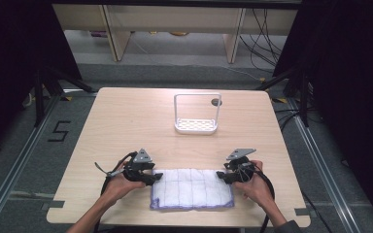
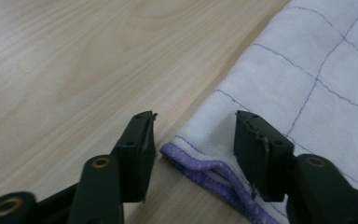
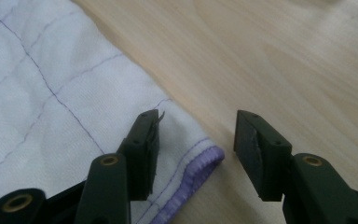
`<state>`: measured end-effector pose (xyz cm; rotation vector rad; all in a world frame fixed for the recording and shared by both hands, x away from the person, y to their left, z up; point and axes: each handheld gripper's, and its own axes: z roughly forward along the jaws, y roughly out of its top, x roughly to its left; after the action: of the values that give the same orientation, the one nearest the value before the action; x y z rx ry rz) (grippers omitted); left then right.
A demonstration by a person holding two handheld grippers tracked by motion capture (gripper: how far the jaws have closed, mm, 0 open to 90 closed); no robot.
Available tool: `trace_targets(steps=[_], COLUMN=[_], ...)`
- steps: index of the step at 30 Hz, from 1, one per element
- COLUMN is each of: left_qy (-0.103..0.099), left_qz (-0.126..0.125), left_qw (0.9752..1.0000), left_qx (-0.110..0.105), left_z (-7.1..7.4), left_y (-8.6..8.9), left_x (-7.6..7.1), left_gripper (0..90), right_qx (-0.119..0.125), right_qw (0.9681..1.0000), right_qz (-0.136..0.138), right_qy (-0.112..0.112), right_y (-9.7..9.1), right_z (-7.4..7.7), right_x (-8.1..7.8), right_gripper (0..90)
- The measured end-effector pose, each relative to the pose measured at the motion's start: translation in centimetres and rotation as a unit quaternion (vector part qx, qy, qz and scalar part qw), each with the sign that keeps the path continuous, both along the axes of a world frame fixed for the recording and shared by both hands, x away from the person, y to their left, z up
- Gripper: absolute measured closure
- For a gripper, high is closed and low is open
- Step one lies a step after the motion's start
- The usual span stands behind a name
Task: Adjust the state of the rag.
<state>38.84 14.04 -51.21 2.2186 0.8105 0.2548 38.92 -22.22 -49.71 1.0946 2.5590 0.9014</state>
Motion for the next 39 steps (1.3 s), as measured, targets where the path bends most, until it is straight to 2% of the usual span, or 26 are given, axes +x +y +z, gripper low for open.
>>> trace_targets(steps=[2,3,4,5,6,7,8,9,12,13,18,19,20,21,24,28,29,31,33,34,35,37,38,39], left_qy=[-0.003,-0.003,0.000,0.000,0.002,0.002,0.000,-0.004,-0.008,-0.015,-0.018,-0.020,-0.020,-0.020,-0.016,-0.016,-0.016,-0.017,-0.015,-0.015,-0.015,-0.020,-0.020,-0.018], left_qz=[-0.010,-0.017,-0.022,-0.022,-0.026,-0.026,-0.028,-0.031,-0.023,-0.027,-0.030,-0.027,-0.031,-0.029,-0.025,-0.035,-0.029,-0.025,-0.021,-0.021,-0.018,-0.021,-0.020,-0.020], left_qw=[0.9999,0.9999,0.9998,0.9998,0.9996,0.9996,0.9996,0.9995,0.9997,0.9995,0.9993,0.9993,0.9992,0.9993,0.9994,0.9992,0.9992,0.9993,0.9993,0.9993,0.9992,0.9991,0.9991,0.9988], left_qx=[0.001,0.001,-0.003,-0.003,-0.005,-0.005,-0.004,-0.003,-0.003,-0.004,-0.009,-0.018,-0.014,-0.013,-0.018,-0.013,-0.021,-0.021,-0.029,-0.029,-0.032,-0.030,-0.033,-0.042], left_z=[0.0,0.0,0.0,0.0,0.1,0.1,0.1,0.1,0.3,0.5,0.9,0.9,0.9,0.9,0.7,0.4,0.3,0.3,0.1,0.1,0.1,0.2,0.3,0.3], left_y=[-0.1,-0.1,-0.1,-0.1,-0.2,-0.2,-0.2,-0.3,-0.3,-0.2,0.3,0.4,0.6,0.7,0.8,0.5,0.3,0.4,0.4,0.4,0.4,0.5,0.5,0.3], left_x=[-0.1,-0.1,-0.2,-0.2,-0.3,-0.3,-0.4,-0.5,-0.7,-1.0,-1.6,-2.1,-2.2,-2.4,-2.9,-3.7,-4.0,-4.3,-4.9,-4.9,-5.4,-5.6,-6.0,-6.3], left_gripper=[57.5,57.5,65.5,69.4,72.8,75.3,75.3,79.1,80.4,81.0,81.4,81.5,81.5,81.5,81.5,81.4,81.4,81.3,81.3,81.3,81.3,81.2,81.2,81.2], right_qx=[0.000,0.000,0.008,0.008,0.011,0.011,0.013,0.012,0.018,0.013,0.011,0.009,0.010,0.014,0.015,0.001,-0.007,-0.004,-0.005,-0.005,-0.010,-0.014,-0.008,-0.012], right_qw=[0.9999,0.9999,0.9999,0.9999,0.9998,0.9998,0.9998,0.9996,0.9994,0.9994,0.9992,0.9991,0.9992,0.9990,0.9993,0.9990,0.9988,0.9990,0.9993,0.9993,0.9987,0.9983,0.9982,0.9979], right_qz=[0.008,0.008,0.007,0.007,0.013,0.013,0.013,0.024,0.028,0.031,0.035,0.036,0.035,0.036,0.033,0.041,0.046,0.041,0.038,0.038,0.049,0.056,0.059,0.063], right_qy=[-0.007,-0.007,-0.010,-0.010,-0.007,-0.007,0.003,0.006,-0.001,-0.004,-0.016,-0.022,-0.018,-0.025,-0.013,-0.019,-0.015,-0.016,0.000,0.000,-0.007,-0.001,-0.005,-0.002], right_y=[-0.1,-0.1,0.0,0.0,0.0,0.0,0.0,0.0,0.1,0.1,0.4,0.6,0.7,0.8,1.2,2.3,2.5,2.9,3.9,3.9,4.6,5.1,5.5,5.8], right_z=[-0.2,-0.2,-0.4,-0.4,-0.4,-0.4,-0.2,-0.2,-0.3,0.1,1.4,2.0,2.1,2.1,2.1,2.0,2.1,2.1,2.1,2.1,2.2,2.3,2.2,2.3], right_x=[0.0,0.0,-0.1,-0.1,-0.1,-0.1,-0.2,-0.2,-0.1,0.0,0.7,1.5,1.8,2.3,3.7,5.1,5.5,5.8,7.3,7.3,8.1,8.6,8.9,9.2], right_gripper=[55.0,55.0,59.6,59.6,66.6,66.6,68.6,77.1,82.2,84.4,85.2,85.2,85.3,85.3,85.2,85.2,85.1,85.0,84.8,84.8,84.7,84.5,84.5,84.5])
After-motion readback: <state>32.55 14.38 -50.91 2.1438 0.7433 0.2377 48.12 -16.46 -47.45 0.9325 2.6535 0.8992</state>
